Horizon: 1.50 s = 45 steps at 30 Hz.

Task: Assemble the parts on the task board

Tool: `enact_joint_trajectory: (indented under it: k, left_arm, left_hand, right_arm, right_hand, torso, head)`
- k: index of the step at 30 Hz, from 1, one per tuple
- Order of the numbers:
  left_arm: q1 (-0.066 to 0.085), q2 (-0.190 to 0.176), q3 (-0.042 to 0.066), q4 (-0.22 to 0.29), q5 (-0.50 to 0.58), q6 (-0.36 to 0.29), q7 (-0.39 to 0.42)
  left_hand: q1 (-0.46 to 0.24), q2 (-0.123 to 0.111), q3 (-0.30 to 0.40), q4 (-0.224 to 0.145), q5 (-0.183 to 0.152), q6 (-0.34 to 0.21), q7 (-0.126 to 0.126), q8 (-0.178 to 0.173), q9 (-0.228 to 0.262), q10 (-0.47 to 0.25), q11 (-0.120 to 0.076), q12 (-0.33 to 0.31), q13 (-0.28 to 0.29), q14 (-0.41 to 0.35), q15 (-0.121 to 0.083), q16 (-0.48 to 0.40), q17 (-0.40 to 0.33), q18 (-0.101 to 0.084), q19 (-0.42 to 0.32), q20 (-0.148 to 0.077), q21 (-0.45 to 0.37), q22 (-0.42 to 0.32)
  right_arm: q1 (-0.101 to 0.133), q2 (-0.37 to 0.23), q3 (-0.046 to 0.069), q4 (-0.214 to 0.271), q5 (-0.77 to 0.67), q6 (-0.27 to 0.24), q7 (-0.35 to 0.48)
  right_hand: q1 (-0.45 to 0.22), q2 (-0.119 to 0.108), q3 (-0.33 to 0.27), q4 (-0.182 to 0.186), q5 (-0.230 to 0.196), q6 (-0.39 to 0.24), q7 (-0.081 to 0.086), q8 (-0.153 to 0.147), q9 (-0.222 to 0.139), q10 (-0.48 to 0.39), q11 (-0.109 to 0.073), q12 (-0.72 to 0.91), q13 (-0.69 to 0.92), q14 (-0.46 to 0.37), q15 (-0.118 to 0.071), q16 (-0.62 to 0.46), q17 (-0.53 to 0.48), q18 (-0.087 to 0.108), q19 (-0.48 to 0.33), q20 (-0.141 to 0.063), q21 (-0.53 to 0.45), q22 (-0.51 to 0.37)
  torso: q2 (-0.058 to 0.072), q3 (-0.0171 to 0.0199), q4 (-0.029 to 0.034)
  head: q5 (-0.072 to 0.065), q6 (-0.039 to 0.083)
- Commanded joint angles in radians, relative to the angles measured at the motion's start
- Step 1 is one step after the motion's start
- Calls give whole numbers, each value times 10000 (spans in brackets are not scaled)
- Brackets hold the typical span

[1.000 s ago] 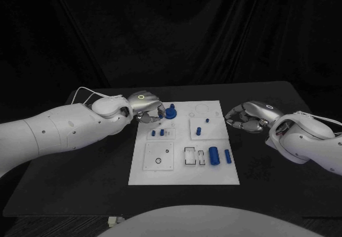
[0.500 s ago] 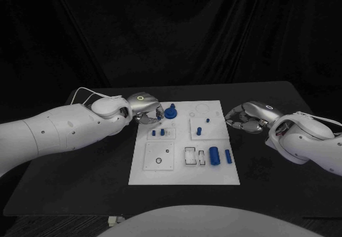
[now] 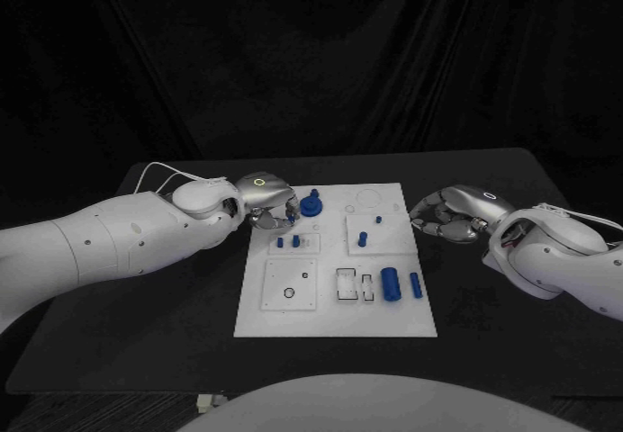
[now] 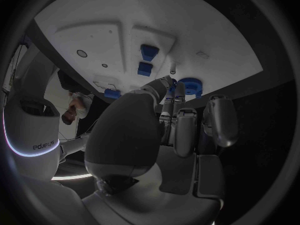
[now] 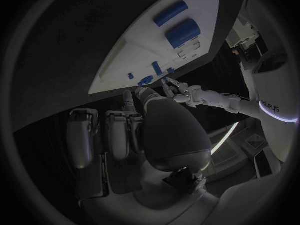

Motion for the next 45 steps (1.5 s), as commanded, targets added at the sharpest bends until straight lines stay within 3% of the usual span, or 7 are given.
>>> enact_joint_trajectory:
  k: [1,9,45]
  left_arm:
    - [-37,68,7,-47,1,159,1]
    - [-108,153,7,-159,1,192,-9]
    - [-272,325,8,-512,1,391,-43]
  left_hand:
    - [-94,-8,12,20,-37,-83,-9,-68,4,-50,45,-66,-1,-34,24,-22,9,32,-1,23,62,1670]
    - [-92,-8,15,16,-38,-86,-3,-72,3,-44,50,-69,1,-37,25,-26,-4,34,-5,23,52,1668]
    - [-51,-18,41,-33,-18,-80,7,-83,1,-64,66,-109,5,-66,32,-58,-89,47,-35,26,-15,1651]
  right_arm:
    - [-26,-1,5,7,-12,42,-63]
    - [-31,-34,5,32,-11,11,-49]
    - [-106,-31,5,27,-10,6,-30]
  right_hand:
    - [64,-12,55,10,22,87,-8,62,-2,1044,4,21,2627,863,42,-57,1902,14,726,65,-32,2407]
    - [67,-15,59,5,21,95,-9,64,-2,1034,3,12,2611,862,42,-59,1897,15,723,65,-38,2405]
    - [71,-35,66,-8,22,93,-5,57,-6,1006,4,-12,2570,856,41,-75,1869,23,709,64,-65,2395]
  torso:
    - [-1,-2,1]
    - [-3,3,-1]
    - [-4,1,5]
  head:
    - [-14,2]
    - [-69,2]
    - [-57,2]
